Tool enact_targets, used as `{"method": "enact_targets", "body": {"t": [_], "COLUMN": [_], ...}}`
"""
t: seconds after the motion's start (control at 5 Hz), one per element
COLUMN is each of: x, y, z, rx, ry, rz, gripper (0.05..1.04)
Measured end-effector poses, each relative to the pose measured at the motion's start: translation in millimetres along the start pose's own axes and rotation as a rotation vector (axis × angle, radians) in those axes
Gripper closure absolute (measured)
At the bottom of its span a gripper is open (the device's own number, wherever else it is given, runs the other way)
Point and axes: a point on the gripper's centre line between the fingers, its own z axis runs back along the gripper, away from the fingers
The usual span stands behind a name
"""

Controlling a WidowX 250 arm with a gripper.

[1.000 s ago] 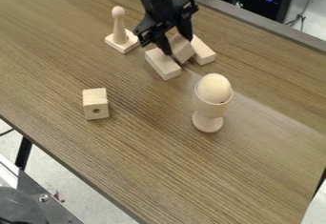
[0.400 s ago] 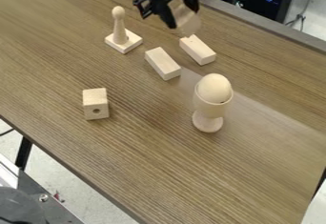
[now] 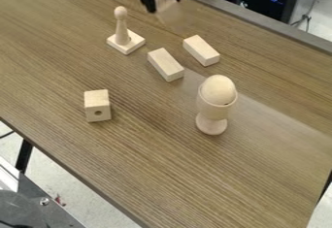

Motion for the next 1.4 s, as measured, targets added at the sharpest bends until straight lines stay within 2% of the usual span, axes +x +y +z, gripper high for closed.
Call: {"method": "enact_targets", "body": {"t": [0.2, 0.4, 0.6, 1.0, 1.2, 1.4], "x": [2.5, 14.0, 26.6, 63.0, 75.5, 80.5], "y": [8.1, 20.2, 27.3, 67.7, 88.6, 117.8], "z": [16.9, 38.8, 48.7, 56.5, 51.3, 20.0], "rx": [0.026, 0.008, 0.002, 0.037, 0.082, 0.176], "ry": [-0.007, -0.037, -0.053, -0.129, -0.162, -0.138], "rz": [0.094, 0.201, 0.295, 0.43, 0.462, 0.484], "gripper": [0.535, 0.535, 0.535, 0.535, 0.535, 0.535]}}
